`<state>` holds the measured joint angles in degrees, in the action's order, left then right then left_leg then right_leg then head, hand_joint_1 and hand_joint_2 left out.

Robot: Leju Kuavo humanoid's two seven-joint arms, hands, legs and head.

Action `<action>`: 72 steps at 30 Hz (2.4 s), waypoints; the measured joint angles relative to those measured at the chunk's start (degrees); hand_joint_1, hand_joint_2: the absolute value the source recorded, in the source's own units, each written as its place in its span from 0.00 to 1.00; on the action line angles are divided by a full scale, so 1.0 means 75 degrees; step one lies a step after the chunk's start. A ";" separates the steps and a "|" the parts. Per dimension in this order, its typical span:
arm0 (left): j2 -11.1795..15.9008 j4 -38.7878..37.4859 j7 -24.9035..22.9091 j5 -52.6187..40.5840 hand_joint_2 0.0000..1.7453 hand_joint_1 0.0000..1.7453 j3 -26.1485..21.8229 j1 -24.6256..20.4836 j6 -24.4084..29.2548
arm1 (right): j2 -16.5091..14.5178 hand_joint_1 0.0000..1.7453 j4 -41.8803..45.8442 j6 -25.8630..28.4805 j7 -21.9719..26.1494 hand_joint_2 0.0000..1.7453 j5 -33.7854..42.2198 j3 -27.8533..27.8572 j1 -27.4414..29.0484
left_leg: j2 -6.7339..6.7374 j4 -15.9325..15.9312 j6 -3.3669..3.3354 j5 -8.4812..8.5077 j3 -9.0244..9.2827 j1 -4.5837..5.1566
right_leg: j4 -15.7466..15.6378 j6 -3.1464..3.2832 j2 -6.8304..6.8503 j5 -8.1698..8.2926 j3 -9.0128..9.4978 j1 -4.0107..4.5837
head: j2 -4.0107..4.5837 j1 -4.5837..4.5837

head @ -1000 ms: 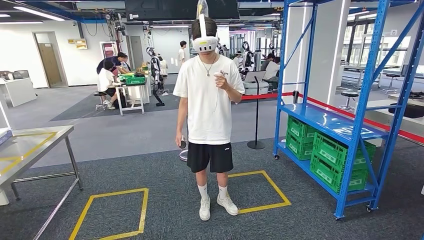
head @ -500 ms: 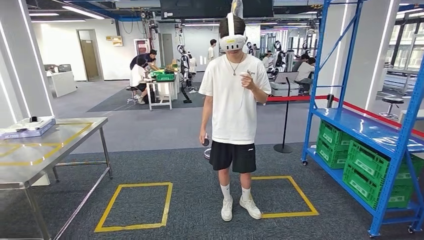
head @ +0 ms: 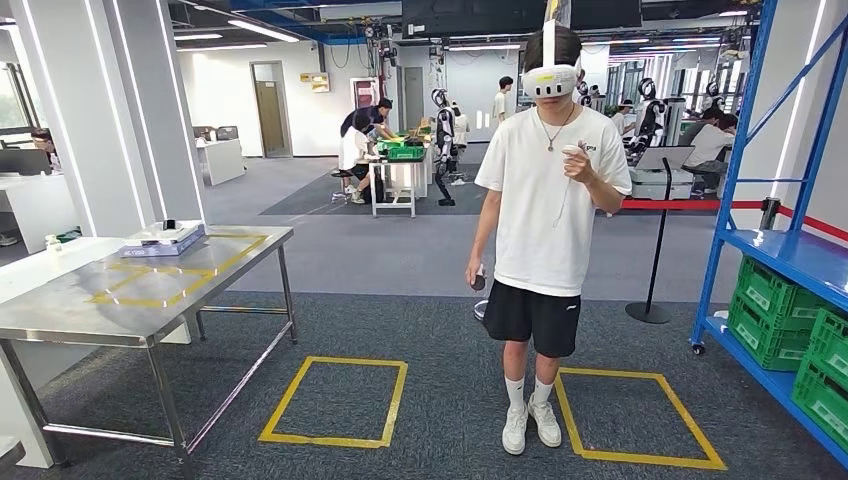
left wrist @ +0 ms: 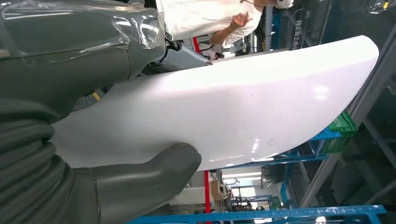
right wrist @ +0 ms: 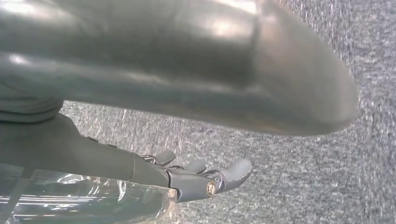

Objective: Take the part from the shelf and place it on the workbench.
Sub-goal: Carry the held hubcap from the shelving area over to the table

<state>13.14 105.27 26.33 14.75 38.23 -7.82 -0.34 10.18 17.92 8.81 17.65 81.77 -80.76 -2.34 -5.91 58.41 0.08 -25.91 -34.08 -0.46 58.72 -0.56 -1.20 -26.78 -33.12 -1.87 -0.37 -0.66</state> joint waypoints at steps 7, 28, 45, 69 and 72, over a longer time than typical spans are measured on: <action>0.0002 -0.0004 -0.0084 -0.0002 1.00 1.00 0.0004 0.0009 -0.0018 | 0.0004 0.00 0.0000 -0.0003 0.0007 0.00 0.0076 0.0034 0.0111 | 0.0764 0.2042 0.0069 -0.0690 -0.1114 -0.0033 | -0.0018 0.0193 0.0539 -0.0106 0.0085 0.0108 | 0.0000 -0.0045; -0.0065 0.0076 -0.0114 -0.0001 1.00 1.00 -0.0246 0.0281 -0.0114 | 0.0508 0.00 0.0749 0.0820 -0.0025 0.00 0.0186 0.0073 0.0277 | -0.0126 -0.0084 -0.0111 0.0059 0.0080 0.0080 | 0.0021 -0.0079 -0.0079 0.0068 -0.0096 0.0056 | 0.0001 0.0036; -0.0176 0.0060 -0.0105 0.0178 1.00 1.00 -0.0184 -0.0153 -0.0001 | 0.0459 0.00 0.0852 0.0769 0.0135 0.00 0.0425 0.0116 0.0249 | 0.1222 -0.0118 -0.0405 0.0014 0.0091 0.0309 | -0.0032 0.0163 0.1078 -0.0092 0.0118 0.0240 | -0.0001 -0.0048; -0.0097 -0.0130 -0.0062 0.0436 1.00 1.00 0.0089 -0.0343 0.0154 | 0.0636 0.00 0.0778 0.0796 0.0179 0.00 0.0455 0.0169 0.0370 | 0.0796 0.1740 -0.0041 -0.0499 -0.0911 0.0030 | 0.0112 0.0187 0.0542 -0.0102 0.0012 0.0150 | 0.0000 -0.0052; -0.0068 -0.0112 -0.0040 0.0442 1.00 1.00 0.0085 -0.0354 0.0205 | 0.0571 0.00 0.0779 0.0782 0.0203 0.00 0.0444 0.0168 0.0328 | 0.1335 0.0331 -0.0416 0.0013 -0.0200 0.0273 | 0.0081 0.0197 0.0755 -0.0155 0.0097 0.0218 | 0.0001 -0.0051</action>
<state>12.62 104.43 26.03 18.07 38.87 -10.48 1.19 14.46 23.76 14.68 19.18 85.09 -79.50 0.12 4.10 60.89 -3.03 -25.82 -35.58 1.58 59.32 0.92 4.46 -27.95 -32.39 -0.24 -0.37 -1.05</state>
